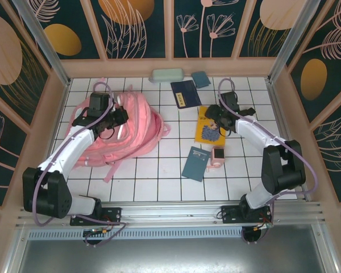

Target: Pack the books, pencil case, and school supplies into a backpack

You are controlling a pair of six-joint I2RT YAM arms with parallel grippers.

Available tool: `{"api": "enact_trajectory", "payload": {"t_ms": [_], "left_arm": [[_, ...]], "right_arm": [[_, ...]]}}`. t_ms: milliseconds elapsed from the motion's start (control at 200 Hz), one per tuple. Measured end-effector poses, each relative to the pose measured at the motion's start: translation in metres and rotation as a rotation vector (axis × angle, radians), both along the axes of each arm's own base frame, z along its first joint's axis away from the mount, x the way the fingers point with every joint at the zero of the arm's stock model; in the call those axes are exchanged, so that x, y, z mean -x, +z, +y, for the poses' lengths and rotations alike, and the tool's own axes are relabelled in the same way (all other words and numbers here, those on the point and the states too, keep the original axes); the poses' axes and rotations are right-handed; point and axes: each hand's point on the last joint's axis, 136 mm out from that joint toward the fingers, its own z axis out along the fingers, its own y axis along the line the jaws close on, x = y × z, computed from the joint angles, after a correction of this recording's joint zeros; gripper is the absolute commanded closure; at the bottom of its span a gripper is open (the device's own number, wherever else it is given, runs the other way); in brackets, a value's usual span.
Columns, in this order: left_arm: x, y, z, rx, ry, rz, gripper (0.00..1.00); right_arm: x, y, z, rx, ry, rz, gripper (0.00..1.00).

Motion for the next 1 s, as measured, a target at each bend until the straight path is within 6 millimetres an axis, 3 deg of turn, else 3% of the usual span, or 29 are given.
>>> {"api": "enact_trajectory", "payload": {"t_ms": [60, 165, 300, 415, 520, 586, 731, 821, 911, 1001], "left_arm": [[0.003, -0.011, -0.004, 0.003, -0.014, 0.024, 1.00], [0.006, -0.024, -0.010, 0.003, -0.035, 0.053, 0.82], [0.006, -0.029, -0.013, -0.007, -0.047, 0.058, 0.68], [0.005, -0.028, -0.011, -0.027, -0.041, 0.050, 0.46], [0.000, -0.018, -0.011, -0.069, -0.032, 0.032, 0.39], [-0.006, -0.001, -0.020, -0.099, -0.046, -0.002, 0.38], [-0.029, 0.048, -0.082, -0.108, -0.153, -0.127, 0.34], [-0.034, 0.053, -0.126, -0.048, -0.243, -0.143, 0.31], [-0.043, 0.035, -0.171, 0.031, -0.324, -0.110, 0.30], [-0.048, -0.003, -0.207, 0.090, -0.385, -0.032, 0.29]], "right_arm": [[0.006, -0.011, -0.012, -0.010, -0.017, 0.035, 0.26], [0.014, -0.027, -0.026, -0.047, -0.038, 0.086, 0.25], [0.013, -0.038, -0.033, -0.083, -0.049, 0.114, 0.25], [0.012, -0.052, -0.030, -0.098, -0.040, 0.147, 0.25], [0.013, -0.065, -0.028, -0.101, -0.035, 0.179, 0.24], [0.014, -0.071, -0.028, -0.093, -0.030, 0.192, 0.24], [0.011, -0.080, -0.030, -0.084, -0.024, 0.201, 0.24], [0.007, -0.084, -0.031, -0.107, -0.026, 0.196, 0.24], [0.000, -0.081, -0.030, -0.143, -0.019, 0.173, 0.24], [-0.006, -0.082, -0.028, -0.167, -0.012, 0.170, 0.25]]}}
